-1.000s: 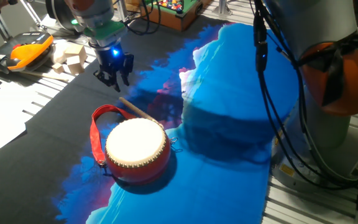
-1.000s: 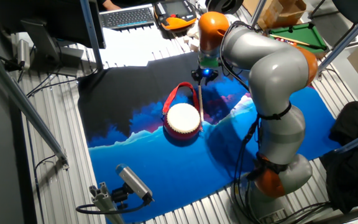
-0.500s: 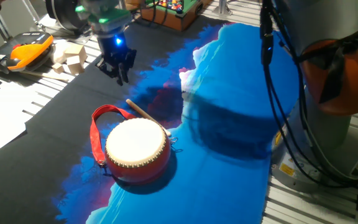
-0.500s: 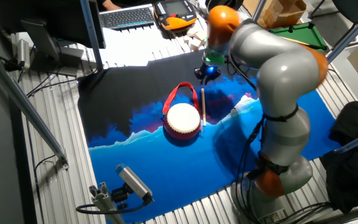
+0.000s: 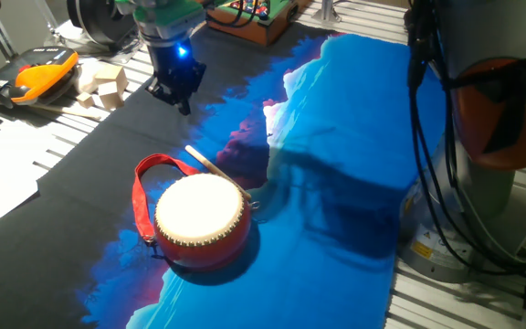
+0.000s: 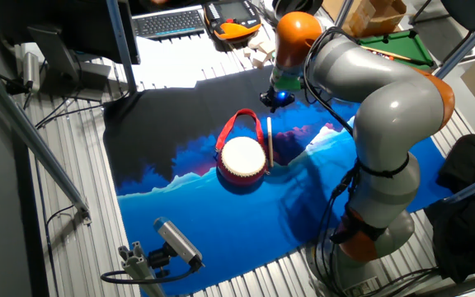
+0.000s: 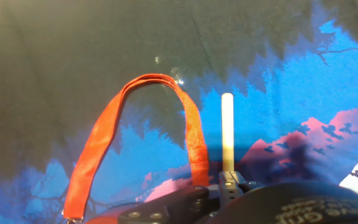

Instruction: Play the drum

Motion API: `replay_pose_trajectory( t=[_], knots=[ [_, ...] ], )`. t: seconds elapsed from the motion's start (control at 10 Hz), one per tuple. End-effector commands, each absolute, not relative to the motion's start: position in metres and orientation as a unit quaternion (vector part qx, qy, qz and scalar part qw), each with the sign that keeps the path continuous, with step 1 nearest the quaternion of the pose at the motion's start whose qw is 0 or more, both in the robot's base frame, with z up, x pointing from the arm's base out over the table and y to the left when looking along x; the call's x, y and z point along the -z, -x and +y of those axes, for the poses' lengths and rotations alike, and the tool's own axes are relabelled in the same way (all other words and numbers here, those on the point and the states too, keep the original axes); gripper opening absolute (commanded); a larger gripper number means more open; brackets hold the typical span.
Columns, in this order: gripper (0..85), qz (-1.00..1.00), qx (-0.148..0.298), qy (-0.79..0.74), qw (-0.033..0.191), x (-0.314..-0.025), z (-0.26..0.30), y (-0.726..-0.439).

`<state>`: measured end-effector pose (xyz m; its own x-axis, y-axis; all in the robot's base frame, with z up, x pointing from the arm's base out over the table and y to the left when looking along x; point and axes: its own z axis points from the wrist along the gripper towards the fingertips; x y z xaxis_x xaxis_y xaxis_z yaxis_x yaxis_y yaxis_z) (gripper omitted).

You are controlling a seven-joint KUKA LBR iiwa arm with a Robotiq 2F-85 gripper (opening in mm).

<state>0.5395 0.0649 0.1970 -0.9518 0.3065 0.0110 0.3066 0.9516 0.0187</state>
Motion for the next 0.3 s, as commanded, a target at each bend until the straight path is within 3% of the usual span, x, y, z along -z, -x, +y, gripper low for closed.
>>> replay_pose_trajectory(
  t=[0.0,0.2],
  knots=[
    [0.0,-0.988,0.011,0.152,0.005,-0.1968,0.0656,-0.5397],
    [0.0,-0.989,0.013,0.150,-0.002,-0.1952,0.0663,-0.5429]
  ],
)
